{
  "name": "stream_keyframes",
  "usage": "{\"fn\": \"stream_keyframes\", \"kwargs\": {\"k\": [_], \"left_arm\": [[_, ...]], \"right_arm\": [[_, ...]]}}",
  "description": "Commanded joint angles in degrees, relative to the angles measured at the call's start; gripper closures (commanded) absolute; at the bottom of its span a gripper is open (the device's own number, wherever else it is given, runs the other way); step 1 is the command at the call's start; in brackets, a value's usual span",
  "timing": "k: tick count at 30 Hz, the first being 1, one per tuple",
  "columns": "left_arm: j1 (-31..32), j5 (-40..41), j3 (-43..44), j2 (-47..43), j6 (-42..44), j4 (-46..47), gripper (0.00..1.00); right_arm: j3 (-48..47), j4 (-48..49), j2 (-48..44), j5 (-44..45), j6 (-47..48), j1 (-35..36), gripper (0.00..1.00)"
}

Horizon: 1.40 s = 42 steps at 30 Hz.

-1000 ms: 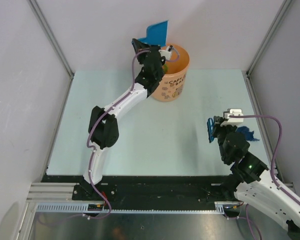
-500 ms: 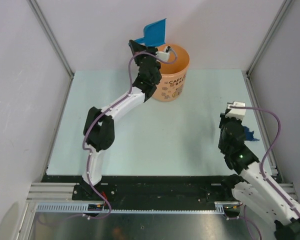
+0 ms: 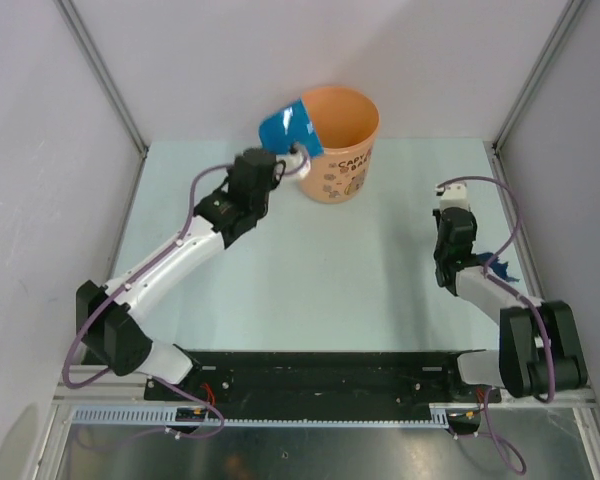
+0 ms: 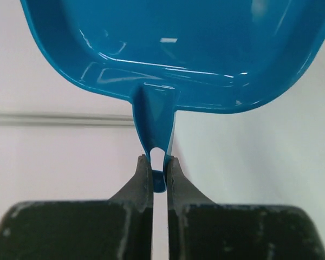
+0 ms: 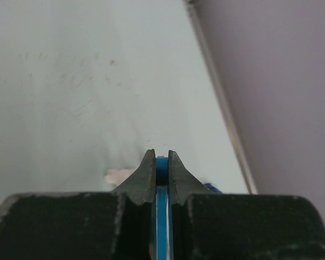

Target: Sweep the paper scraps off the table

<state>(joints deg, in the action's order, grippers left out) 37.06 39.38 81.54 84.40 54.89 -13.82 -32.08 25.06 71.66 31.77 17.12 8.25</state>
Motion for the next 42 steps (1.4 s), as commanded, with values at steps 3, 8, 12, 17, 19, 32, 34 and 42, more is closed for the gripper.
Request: {"fn": "stream_keyframes", "kwargs": {"k": [3, 8, 12, 17, 19, 32, 34, 42], "left_arm": [[-0.05, -15.55, -16.57, -1.96, -16.21, -14.04, 1.0], [-1.37, -21.44, -25.1, -2.05, -18.24, -14.65, 1.0], [-1.37, -23.73, -28.27, -0.21, -19.21, -15.44, 1.0], [-1.37, -26.53, -30.91, 2.26, -20.35, -17.11, 1.0], [-1.37, -27.5, -31.79, 2.7, -20.44, -17.55, 1.0], [1.0, -31.55, -31.27, 5.68, -20.09, -19.84, 1.0], [2.4, -31.47, -30.48, 6.65, -20.18, -20.19, 1.0], [5.3, -32.78, -27.05, 9.73, -21.06, -21.33, 1.0]], "right_arm": [[-5.09, -0.59, 9.02, -10.49, 2.13, 1.76, 1.0], [-5.1, -8.35, 8.68, -11.99, -2.17, 8.96, 1.0], [-5.01, -15.02, 4.91, -17.87, -7.53, 14.85, 1.0], [-4.31, -18.03, 1.12, -18.15, -12.72, 26.45, 1.0], [-4.22, -18.55, -0.46, -16.83, -13.87, 29.26, 1.0], [-4.31, -18.64, -18.3, -4.09, -12.3, 37.36, 1.0], [-4.22, -19.17, -20.85, -1.02, -12.46, 36.93, 1.0], [-4.14, -24.53, -14.37, 7.7, -20.27, 26.21, 1.0]]}}
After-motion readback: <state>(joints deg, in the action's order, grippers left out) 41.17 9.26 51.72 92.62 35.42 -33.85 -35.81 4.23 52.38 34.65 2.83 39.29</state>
